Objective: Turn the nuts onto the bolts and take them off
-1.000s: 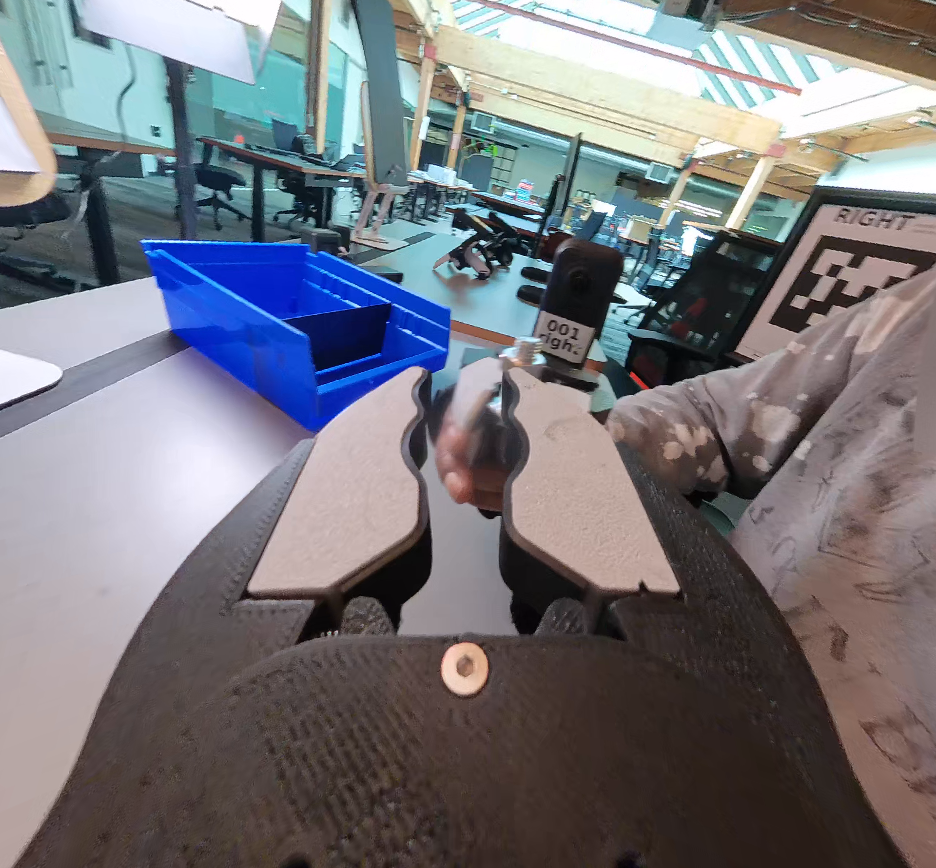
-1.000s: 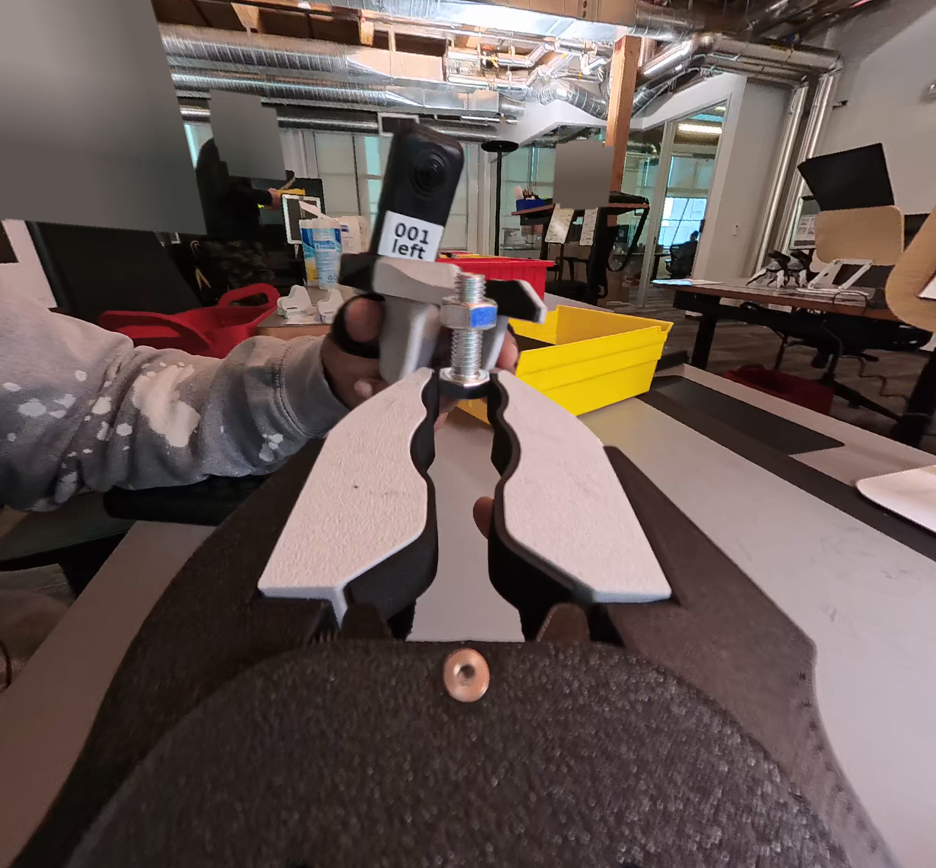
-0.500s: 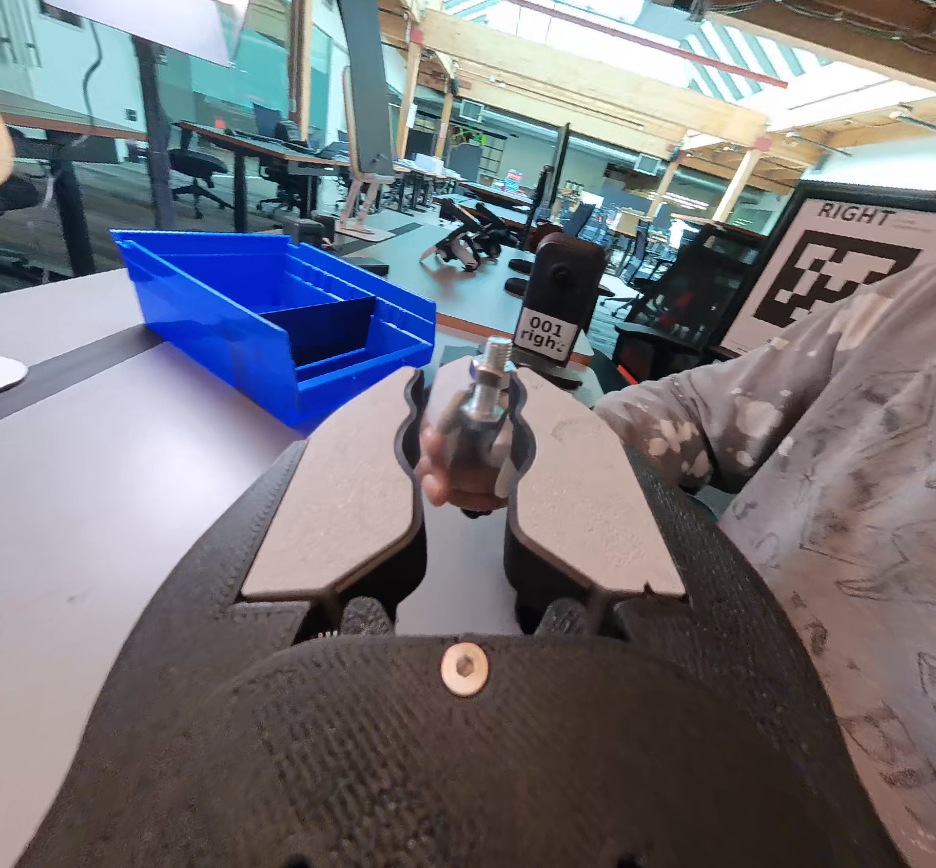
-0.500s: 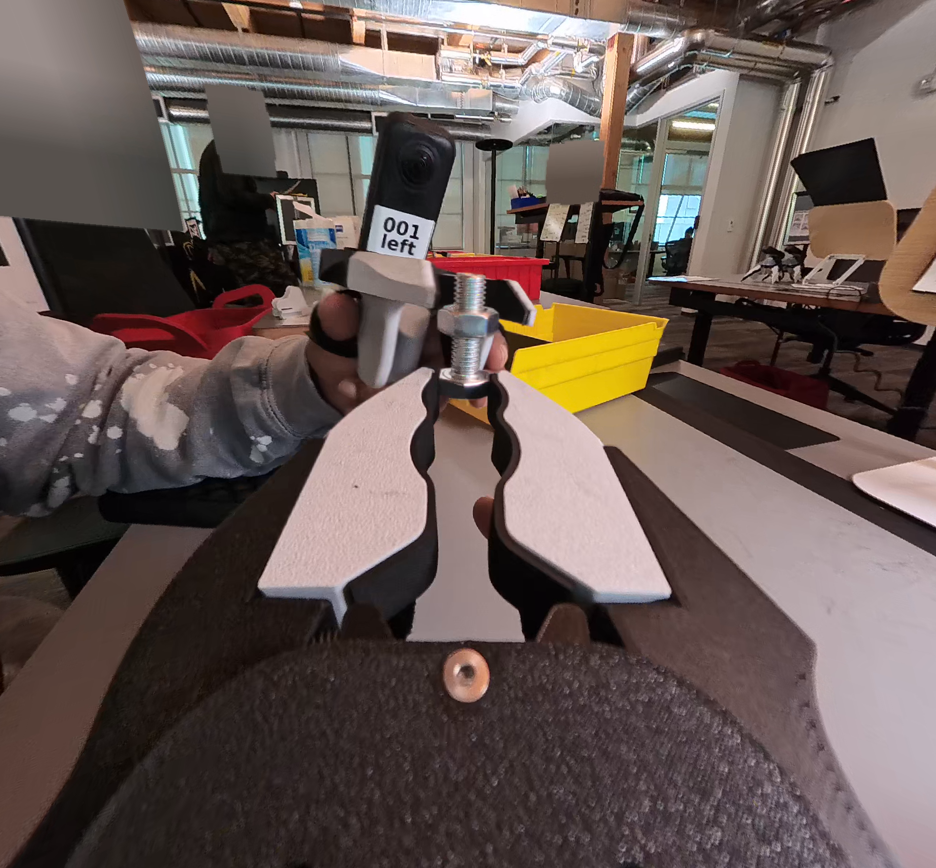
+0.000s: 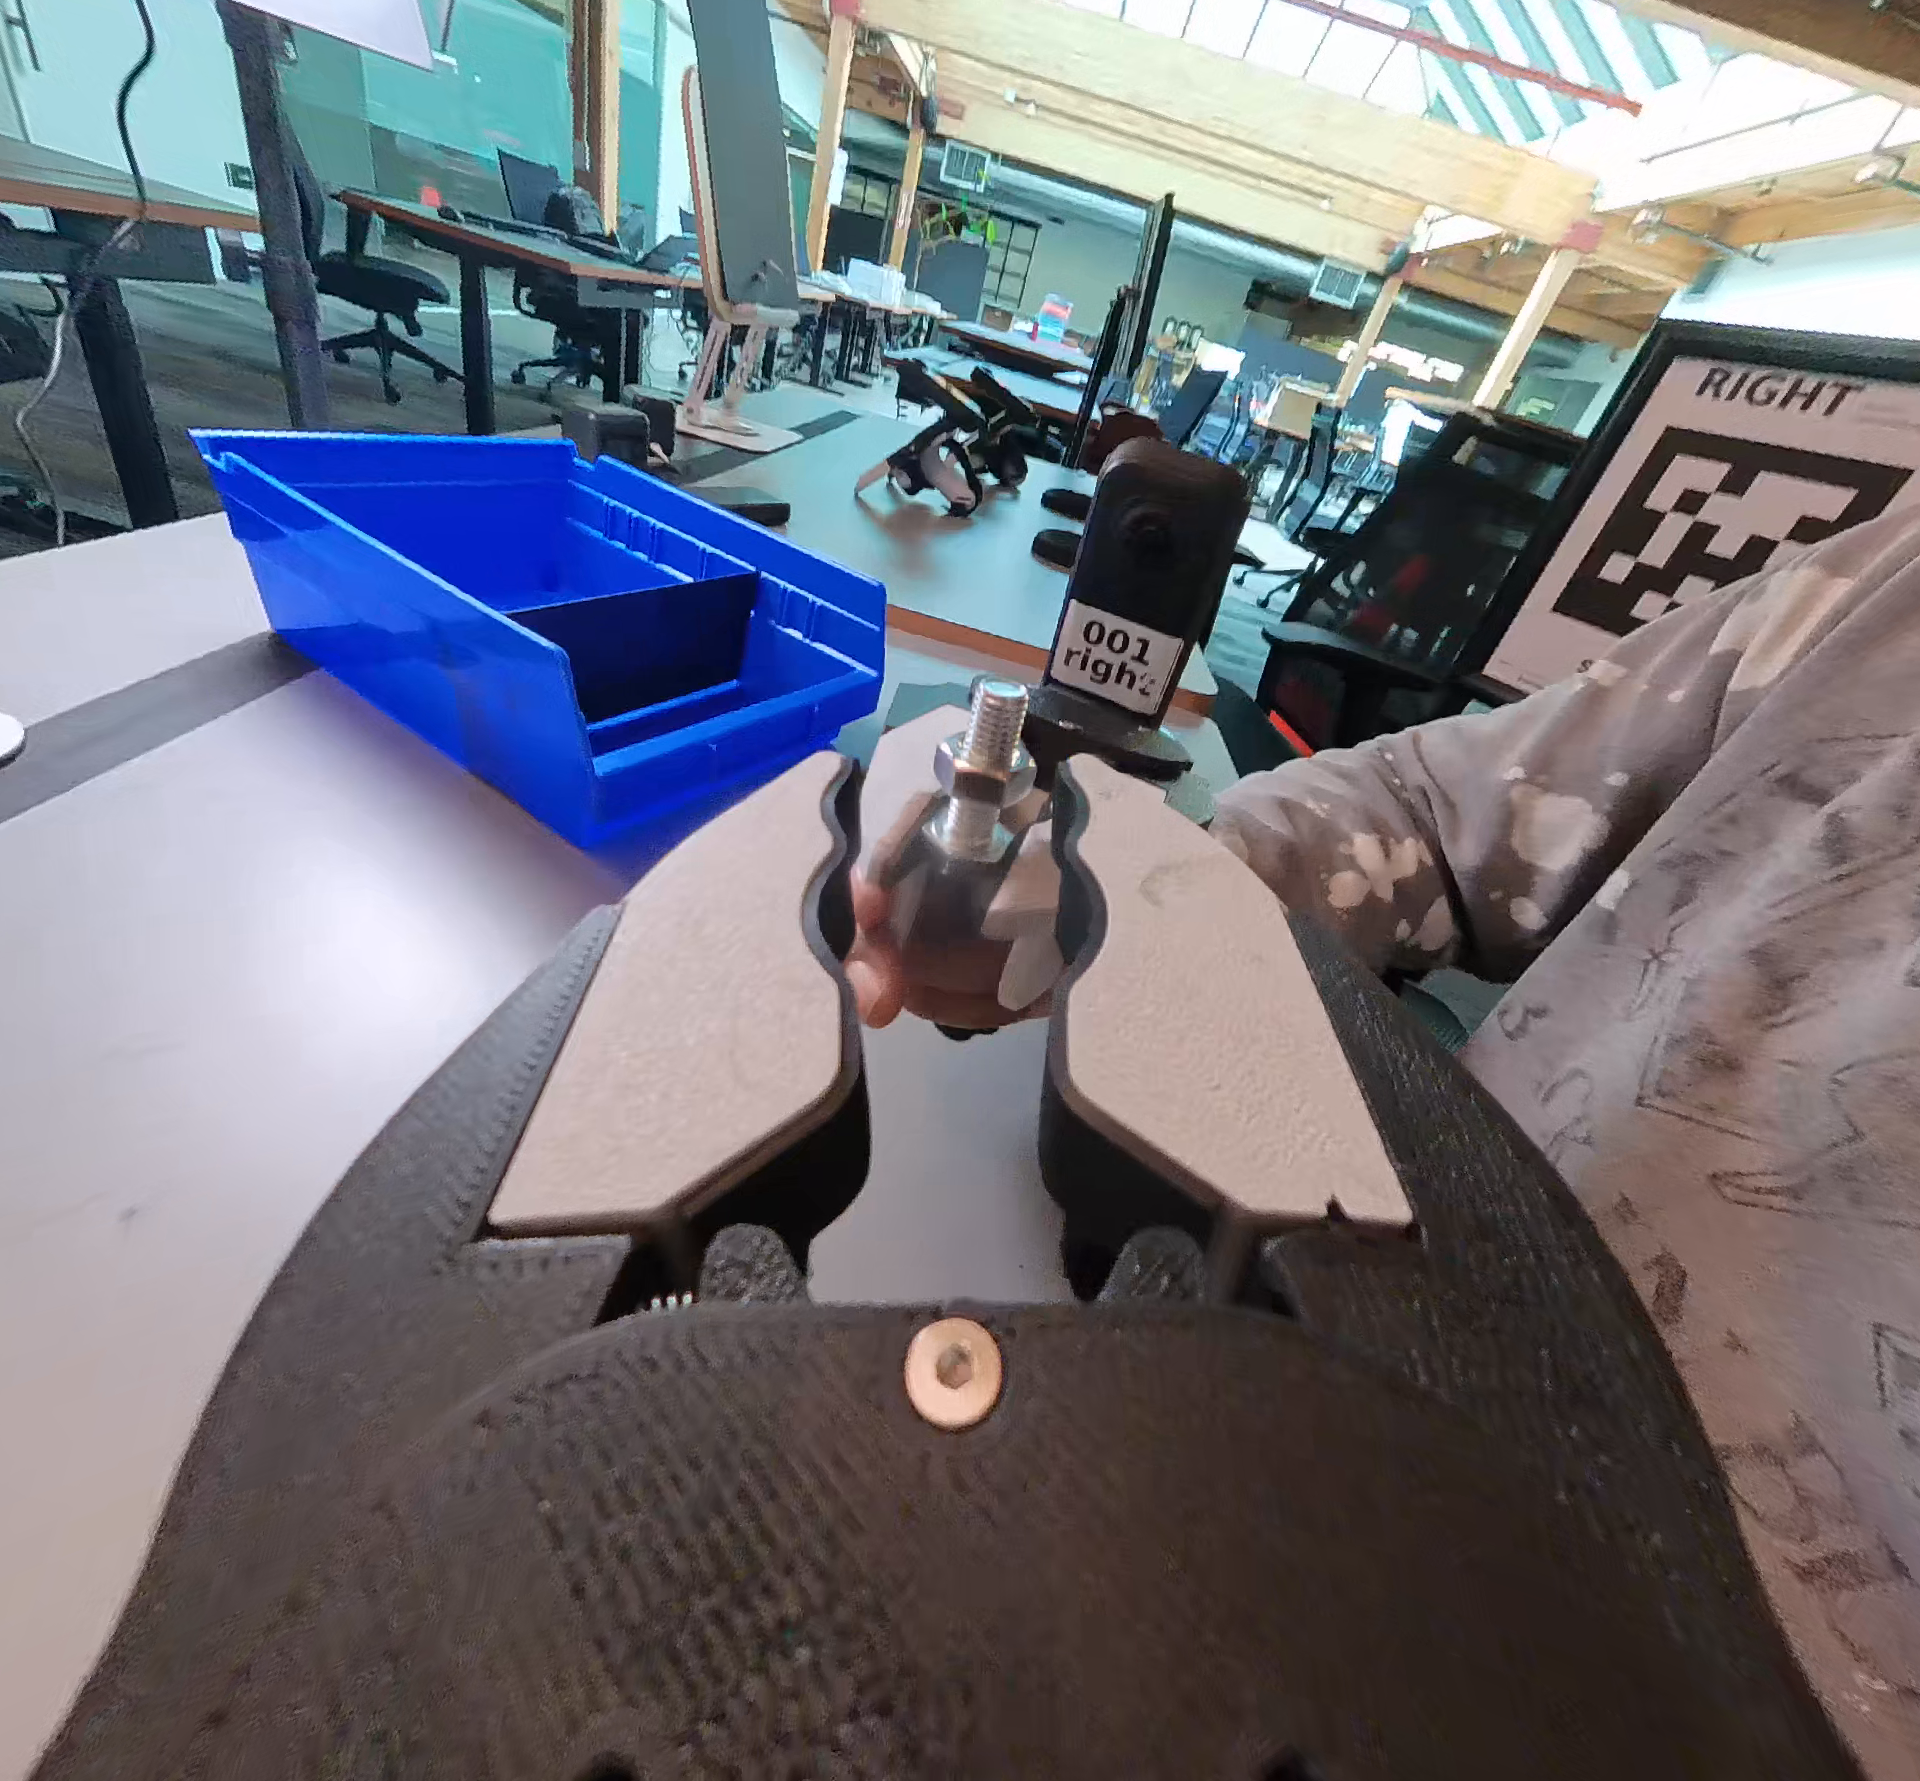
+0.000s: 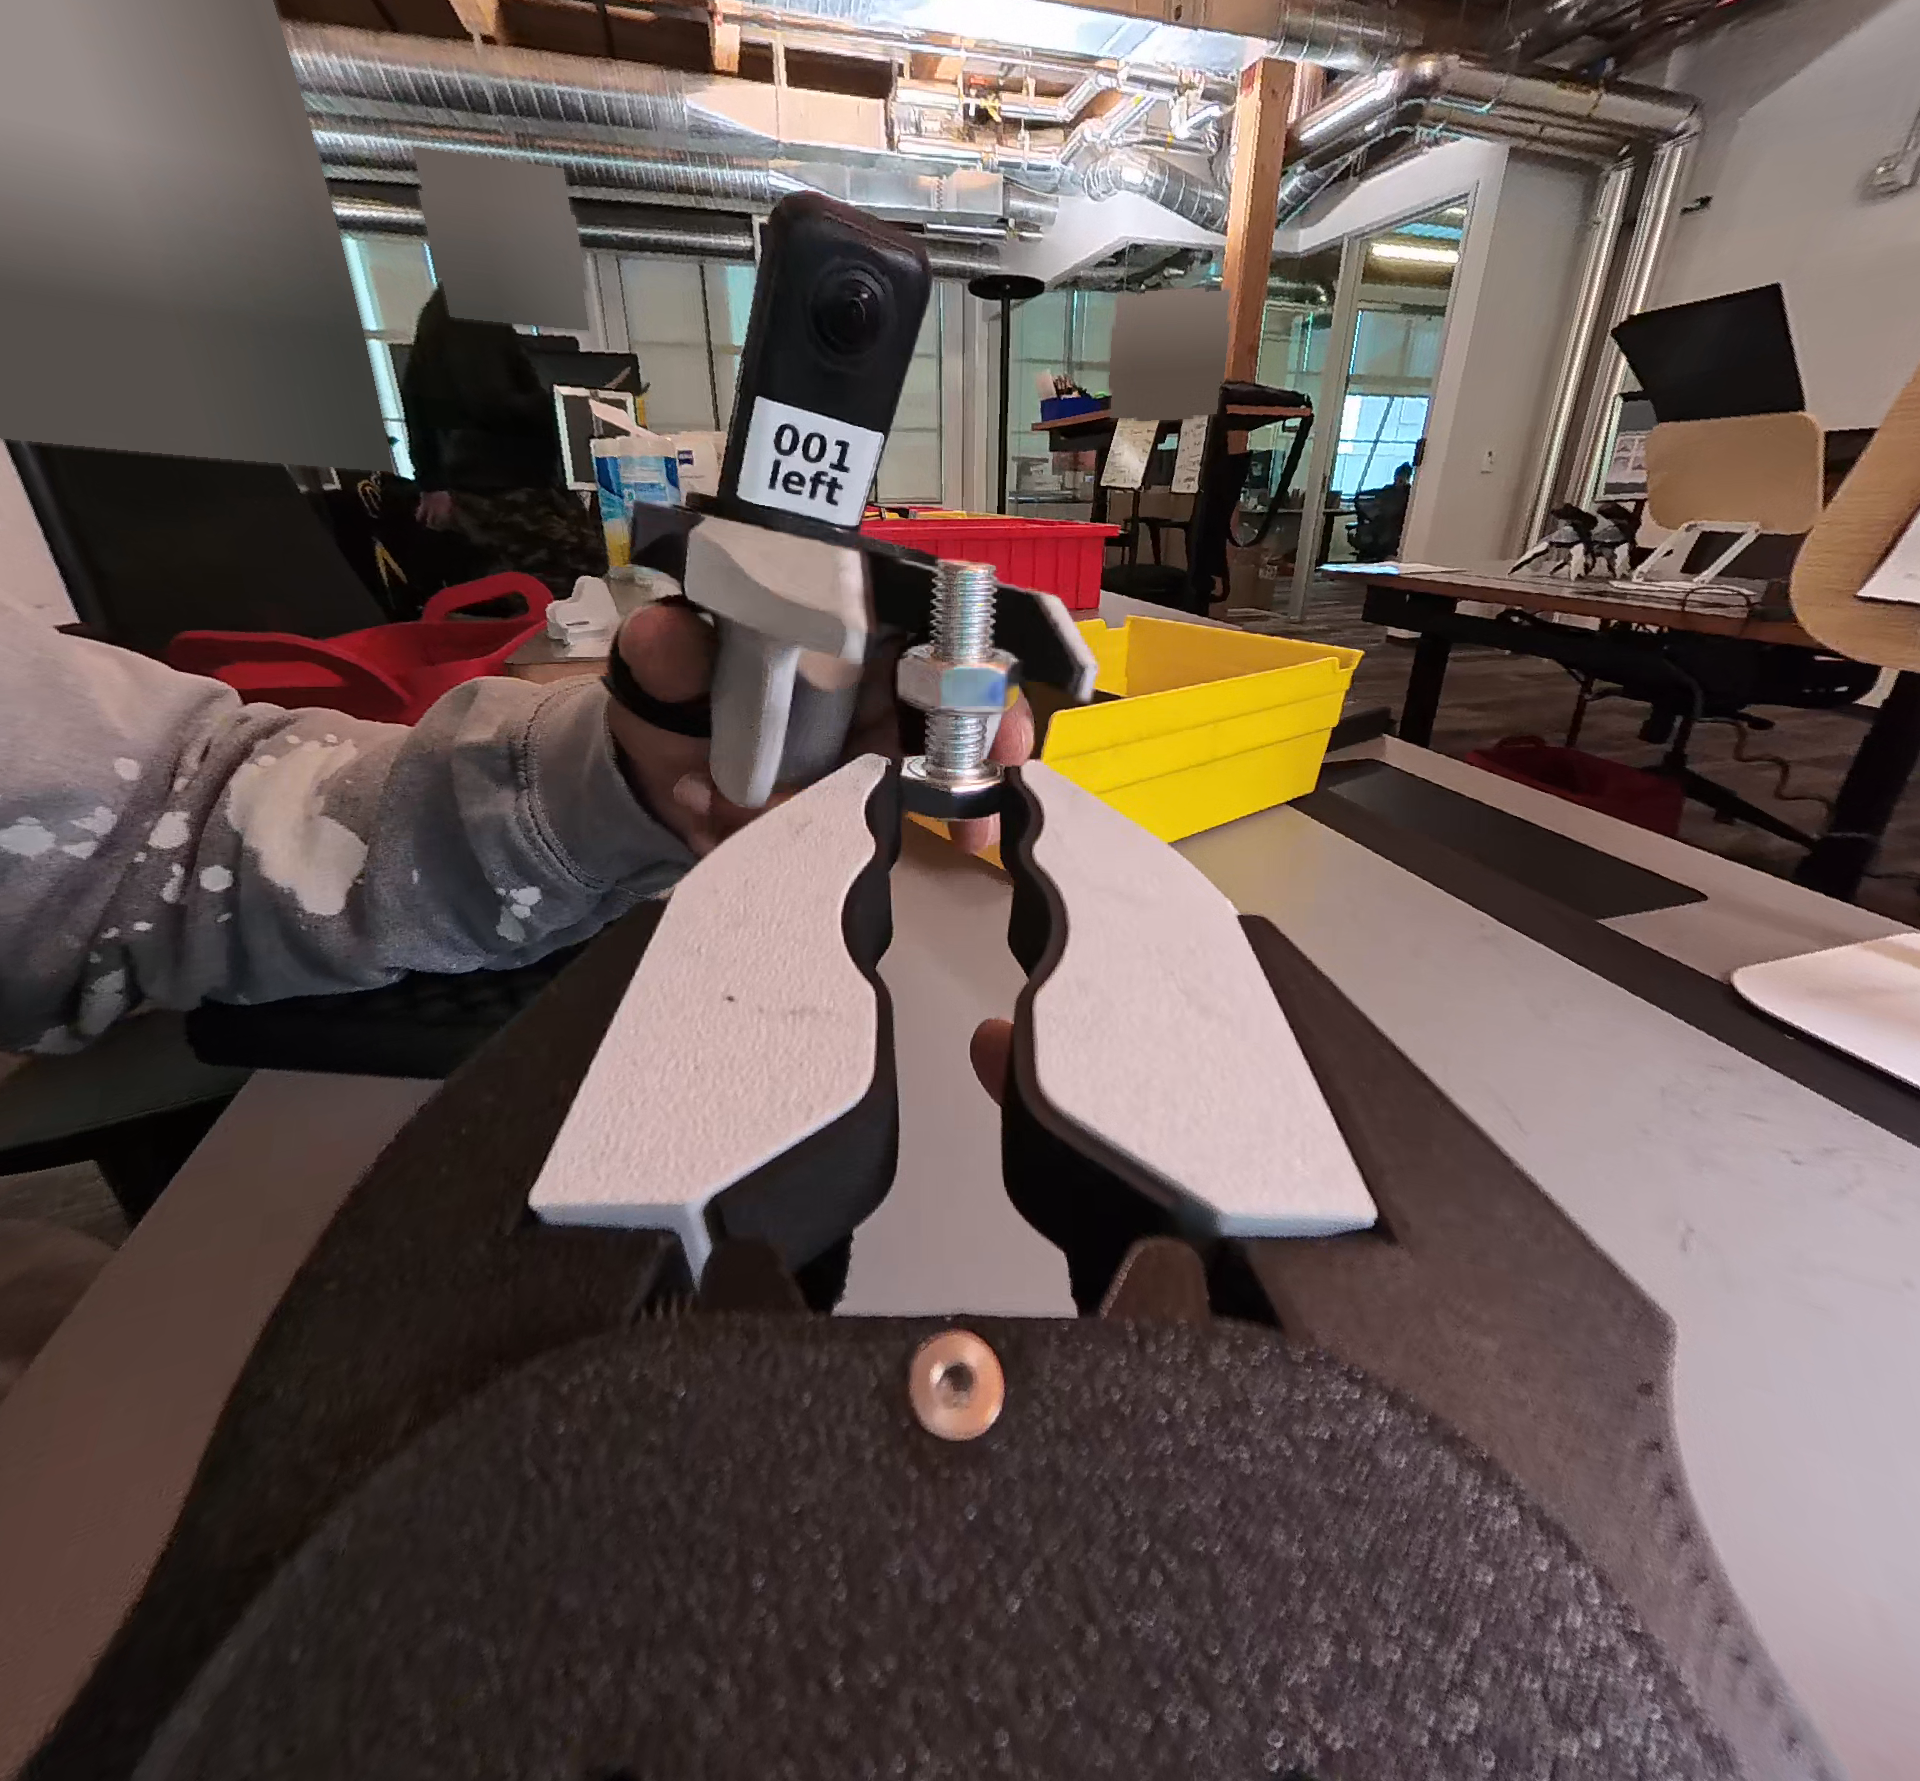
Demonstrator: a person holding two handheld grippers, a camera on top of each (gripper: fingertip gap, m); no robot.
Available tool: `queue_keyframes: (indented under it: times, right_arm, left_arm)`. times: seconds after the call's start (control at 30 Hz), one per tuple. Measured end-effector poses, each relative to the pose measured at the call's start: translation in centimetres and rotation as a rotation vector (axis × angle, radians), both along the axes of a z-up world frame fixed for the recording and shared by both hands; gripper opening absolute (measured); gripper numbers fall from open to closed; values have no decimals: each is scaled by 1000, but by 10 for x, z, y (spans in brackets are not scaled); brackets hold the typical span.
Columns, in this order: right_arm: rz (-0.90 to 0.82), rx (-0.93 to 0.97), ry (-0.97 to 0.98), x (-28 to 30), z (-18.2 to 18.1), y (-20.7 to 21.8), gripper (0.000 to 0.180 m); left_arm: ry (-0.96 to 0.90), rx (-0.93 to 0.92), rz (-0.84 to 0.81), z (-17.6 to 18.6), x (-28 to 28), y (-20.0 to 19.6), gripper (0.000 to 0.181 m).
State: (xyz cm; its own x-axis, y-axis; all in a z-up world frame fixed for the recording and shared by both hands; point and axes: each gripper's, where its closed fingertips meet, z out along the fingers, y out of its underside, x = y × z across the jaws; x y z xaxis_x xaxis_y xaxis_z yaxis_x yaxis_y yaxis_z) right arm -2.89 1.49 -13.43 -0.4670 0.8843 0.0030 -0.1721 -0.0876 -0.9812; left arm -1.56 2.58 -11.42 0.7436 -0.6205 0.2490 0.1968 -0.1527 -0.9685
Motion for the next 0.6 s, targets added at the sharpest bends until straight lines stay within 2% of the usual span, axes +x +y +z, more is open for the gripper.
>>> queue_keyframes:
  times: [0.1, 0.13, 0.2, 0.43, 0.53, 0.57, 0.6]
  right_arm:
    - [1, -13, 4, 1, 1, 2, 18]
    - [17, -27, 18, 3, 3, 3, 18]
    - [23, -31, 29, 4, 7, 3, 18]
    - [-3, -2, -1, 0, -1, 1, 18]
    - [-12, -10, -1, 0, 0, 3, 18]
    - [-1, -24, 12, 1, 2, 5, 18]
    - [7, -37, 17, 2, 4, 6, 18]
  left_arm:
    - [33, -21, 24, -4, -3, 3, 30]
    - [34, -46, 85, -6, -13, 7, 10]
    - [58, -46, 154, -9, -29, 10, 9]
    - [9, -23, 12, -2, -2, 1, 34]
    - [50, -37, 34, -7, -2, 4, 28]
    - [55, -52, 74, -7, -10, 6, 15]
    - [79, -54, 138, -9, -21, 10, 10]
